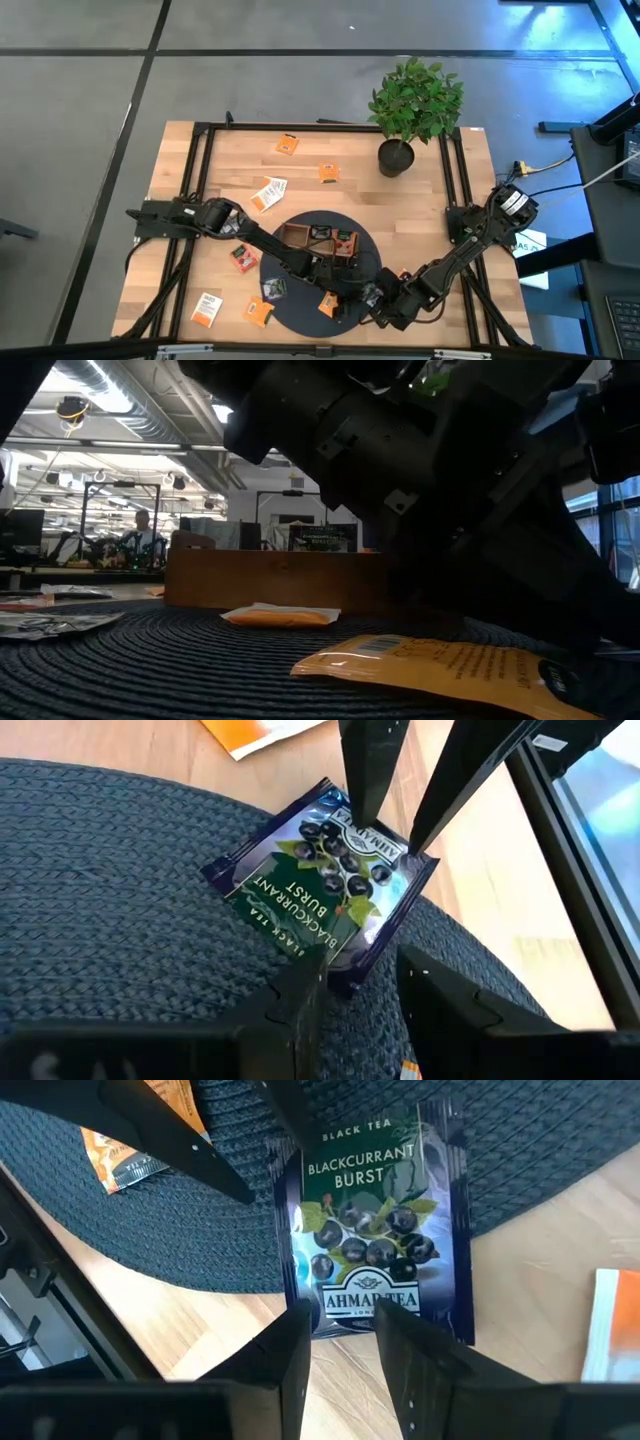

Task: Pick & Place Tea
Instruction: Put the black tea bag into the middle section of the wooden organizer

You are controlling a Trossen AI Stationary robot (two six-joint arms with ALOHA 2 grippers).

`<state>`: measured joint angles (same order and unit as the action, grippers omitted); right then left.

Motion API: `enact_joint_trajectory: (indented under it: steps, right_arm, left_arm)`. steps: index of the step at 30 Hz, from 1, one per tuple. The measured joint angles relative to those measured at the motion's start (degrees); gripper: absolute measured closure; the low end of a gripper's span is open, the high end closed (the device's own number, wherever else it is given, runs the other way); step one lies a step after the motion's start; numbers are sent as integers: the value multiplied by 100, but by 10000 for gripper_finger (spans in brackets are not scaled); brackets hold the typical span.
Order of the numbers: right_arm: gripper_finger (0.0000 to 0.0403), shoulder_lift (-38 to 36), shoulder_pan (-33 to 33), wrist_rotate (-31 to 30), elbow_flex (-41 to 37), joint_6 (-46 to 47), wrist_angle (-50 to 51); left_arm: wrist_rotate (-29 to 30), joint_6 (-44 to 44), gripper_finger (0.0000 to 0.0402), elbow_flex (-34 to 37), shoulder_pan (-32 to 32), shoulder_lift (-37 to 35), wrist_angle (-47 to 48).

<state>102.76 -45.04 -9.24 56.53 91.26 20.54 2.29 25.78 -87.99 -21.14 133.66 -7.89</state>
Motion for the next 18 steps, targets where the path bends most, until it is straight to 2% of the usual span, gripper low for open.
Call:
enact_joint_trajectory:
  steps: [14,18]
  right_arm:
    - [283,11,-15,995,-13,307,121]
    - [283,11,-15,979,-15,299,118]
  left_arm:
    - [-34,55,281,-4,24,141,-77]
    - [-36,67,281,2,26,150,-127]
